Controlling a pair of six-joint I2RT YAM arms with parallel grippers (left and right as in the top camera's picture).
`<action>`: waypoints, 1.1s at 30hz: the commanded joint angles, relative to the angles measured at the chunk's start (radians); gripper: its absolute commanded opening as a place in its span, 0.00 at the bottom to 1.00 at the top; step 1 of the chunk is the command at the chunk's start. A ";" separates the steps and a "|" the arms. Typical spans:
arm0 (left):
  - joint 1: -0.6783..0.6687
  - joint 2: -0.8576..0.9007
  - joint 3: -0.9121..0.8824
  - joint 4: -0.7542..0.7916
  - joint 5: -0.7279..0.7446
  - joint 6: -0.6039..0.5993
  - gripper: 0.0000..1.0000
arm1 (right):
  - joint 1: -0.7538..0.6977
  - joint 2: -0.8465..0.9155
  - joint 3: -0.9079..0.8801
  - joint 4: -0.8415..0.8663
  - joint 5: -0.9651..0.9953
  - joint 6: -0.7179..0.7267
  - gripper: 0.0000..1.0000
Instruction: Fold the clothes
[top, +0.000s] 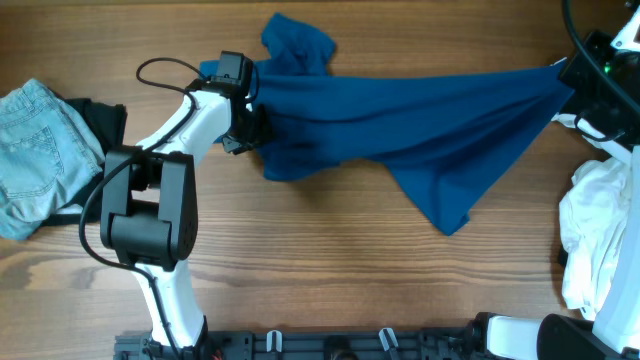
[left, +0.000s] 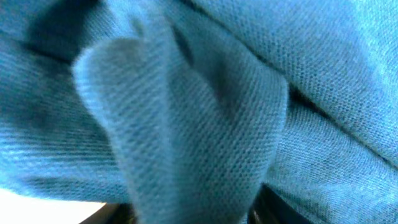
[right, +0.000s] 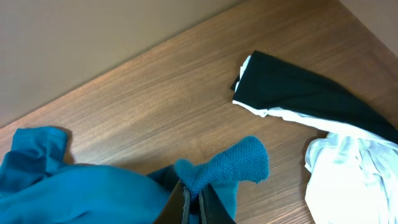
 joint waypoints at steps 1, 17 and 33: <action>-0.007 0.002 -0.014 -0.011 0.098 -0.002 0.51 | -0.003 0.004 0.004 0.002 0.003 -0.014 0.04; -0.002 -0.025 -0.008 0.055 0.034 0.017 0.04 | -0.003 0.004 0.004 -0.005 0.016 -0.027 0.04; 0.328 -0.665 0.125 -0.312 0.284 0.240 0.04 | -0.003 0.021 0.004 -0.037 0.055 -0.027 0.04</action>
